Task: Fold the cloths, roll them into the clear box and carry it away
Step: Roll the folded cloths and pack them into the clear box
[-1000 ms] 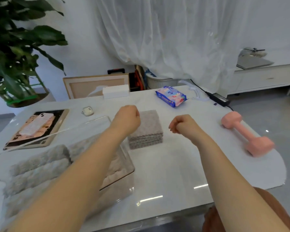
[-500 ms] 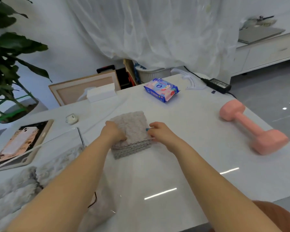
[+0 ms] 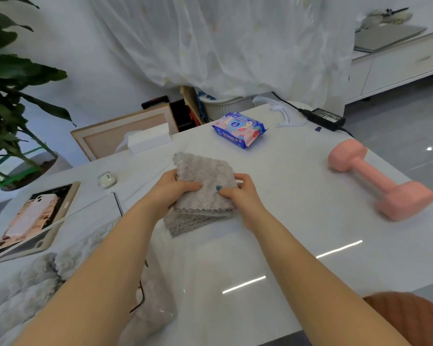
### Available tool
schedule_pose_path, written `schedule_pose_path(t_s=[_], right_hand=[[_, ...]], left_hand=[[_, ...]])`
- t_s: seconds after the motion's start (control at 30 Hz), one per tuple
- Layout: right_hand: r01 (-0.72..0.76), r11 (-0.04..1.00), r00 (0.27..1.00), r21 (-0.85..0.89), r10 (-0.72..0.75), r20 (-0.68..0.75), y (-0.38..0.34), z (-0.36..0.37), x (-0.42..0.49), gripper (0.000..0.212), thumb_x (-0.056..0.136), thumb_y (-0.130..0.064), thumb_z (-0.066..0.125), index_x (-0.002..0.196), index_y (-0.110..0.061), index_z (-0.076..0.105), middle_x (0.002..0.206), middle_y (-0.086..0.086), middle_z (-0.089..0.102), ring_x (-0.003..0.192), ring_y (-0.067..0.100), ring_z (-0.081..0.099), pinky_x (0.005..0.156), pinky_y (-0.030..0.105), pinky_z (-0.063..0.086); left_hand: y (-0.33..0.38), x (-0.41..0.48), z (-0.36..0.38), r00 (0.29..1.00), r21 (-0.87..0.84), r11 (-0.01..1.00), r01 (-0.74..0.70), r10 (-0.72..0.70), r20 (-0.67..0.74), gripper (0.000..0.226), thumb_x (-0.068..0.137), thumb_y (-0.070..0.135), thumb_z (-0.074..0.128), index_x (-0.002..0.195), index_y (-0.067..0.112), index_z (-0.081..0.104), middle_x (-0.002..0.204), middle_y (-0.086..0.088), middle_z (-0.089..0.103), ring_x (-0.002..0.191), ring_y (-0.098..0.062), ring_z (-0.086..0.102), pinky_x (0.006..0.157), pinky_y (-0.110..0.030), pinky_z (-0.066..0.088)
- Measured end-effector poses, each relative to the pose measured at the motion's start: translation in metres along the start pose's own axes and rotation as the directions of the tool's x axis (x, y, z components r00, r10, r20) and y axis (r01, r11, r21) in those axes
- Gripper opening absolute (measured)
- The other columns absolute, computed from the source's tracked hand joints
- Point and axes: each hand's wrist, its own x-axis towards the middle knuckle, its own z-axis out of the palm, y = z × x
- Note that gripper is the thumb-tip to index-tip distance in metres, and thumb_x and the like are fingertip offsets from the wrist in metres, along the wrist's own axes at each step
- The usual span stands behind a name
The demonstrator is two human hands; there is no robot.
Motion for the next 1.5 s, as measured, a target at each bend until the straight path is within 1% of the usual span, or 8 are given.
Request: schedule_pose_path(t_s=[0.13, 0.4, 0.67, 0.73, 0.83, 1.13, 1.3, 1.5], right_hand=[[-0.146, 0.957, 0.964, 0.251, 0.08, 0.255, -0.016, -0.007, -0.016, 0.038, 0.086, -0.001, 0.06, 0.123, -0.004, 0.055, 0.119, 0.014, 0.065, 0.105, 0.026, 0.065, 0.086, 0.037, 0.055], [-0.054, 0.995, 0.831, -0.086, 0.092, 0.548, -0.057, 0.042, -0.064, 0.046, 0.093, -0.012, 0.054, 0.135, -0.026, 0.042, 0.125, -0.002, 0.063, 0.112, 0.019, 0.062, 0.096, 0.041, 0.05], [0.107, 0.976, 0.633, -0.188, 0.079, 0.77, -0.058, 0.139, -0.09, 0.048, 0.085, 0.018, 0.045, 0.107, -0.018, 0.068, 0.11, 0.005, 0.069, 0.1, 0.019, 0.066, 0.088, 0.035, 0.052], [0.219, 0.929, 0.61, -0.299, 0.109, 0.785, -0.054, 0.151, -0.092, 0.049, 0.086, 0.019, 0.041, 0.085, -0.015, 0.076, 0.112, 0.005, 0.068, 0.106, 0.021, 0.063, 0.095, 0.041, 0.048], [0.489, 0.688, 0.586, -0.536, 0.196, 0.786, -0.049, 0.165, -0.096, 0.073, 0.072, 0.028, 0.032, 0.062, -0.031, 0.075, 0.112, -0.005, 0.063, 0.109, 0.016, 0.059, 0.102, 0.041, 0.044], [0.695, -0.206, 0.637, -0.689, 0.621, 0.457, -0.022, 0.227, -0.108, 0.039, 0.079, 0.0, 0.045, 0.103, -0.015, 0.07, 0.102, 0.004, 0.064, 0.087, 0.019, 0.056, 0.074, 0.029, 0.046], [0.678, -0.319, 0.727, -0.662, 0.423, 0.54, 0.017, 0.235, -0.088, 0.019, 0.079, -0.023, 0.069, 0.066, -0.012, 0.059, 0.07, 0.005, 0.058, 0.066, 0.022, 0.054, 0.056, 0.028, 0.044], [0.71, -0.329, 0.703, -0.623, 0.271, 0.658, 0.032, 0.223, -0.082, 0.02, 0.079, -0.005, 0.061, 0.08, -0.017, 0.046, 0.1, 0.006, 0.038, 0.078, 0.026, 0.048, 0.064, 0.028, 0.032]], left_hand=[[0.007, -0.018, -0.001, 0.993, -0.061, 0.992, -0.11, 0.112, 0.034, 0.027, 0.088, 0.009, 0.064, 0.114, 0.015, 0.062, 0.105, -0.005, 0.071, 0.087, -0.019, 0.071, 0.067, -0.028, 0.057], [0.006, -0.08, -0.083, 0.962, 0.025, 0.963, -0.269, 0.267, 0.056, 0.018, 0.093, 0.025, 0.055, 0.108, 0.036, 0.056, 0.091, 0.022, 0.072, 0.087, -0.004, 0.069, 0.065, -0.013, 0.052], [-0.033, -0.152, -0.197, 0.95, -0.132, 0.969, -0.207, 0.231, 0.21, 0.046, 0.06, 0.045, 0.085, 0.099, 0.024, 0.072, 0.107, -0.021, 0.066, 0.096, -0.035, 0.056, 0.078, -0.043, 0.047], [-0.058, -0.152, -0.208, 0.951, -0.186, 0.973, -0.138, 0.183, 0.25, 0.012, 0.081, 0.022, 0.071, 0.092, 0.017, 0.068, 0.098, -0.025, 0.06, 0.094, -0.039, 0.046, 0.069, -0.039, 0.039], [-0.077, -0.148, -0.212, 0.953, -0.006, 0.991, -0.132, 0.128, 0.274, 0.058, 0.082, -0.022, 0.034, 0.067, 0.021, 0.069, 0.084, -0.004, 0.068, 0.082, -0.025, 0.059, 0.064, -0.029, 0.047], [-0.083, -0.147, -0.204, 0.945, 0.665, 0.731, -0.151, -0.092, 0.315, 0.048, 0.079, -0.004, 0.041, 0.094, 0.033, 0.07, 0.114, 0.001, 0.054, 0.089, -0.02, 0.057, 0.079, -0.031, 0.052], [-0.088, -0.144, -0.199, 0.963, 0.69, 0.721, -0.059, -0.141, 0.229, 0.029, 0.081, 0.029, 0.063, 0.11, 0.03, 0.069, 0.116, 0.002, 0.064, 0.104, -0.015, 0.058, 0.089, -0.031, 0.047], [-0.1, -0.129, -0.198, 0.999, 0.8, 0.6, -0.016, 0.04, -0.01, 0.028, 0.085, 0.005, 0.054, 0.096, 0.024, 0.071, 0.116, -0.001, 0.057, 0.101, -0.022, 0.059, 0.081, -0.029, 0.049]])
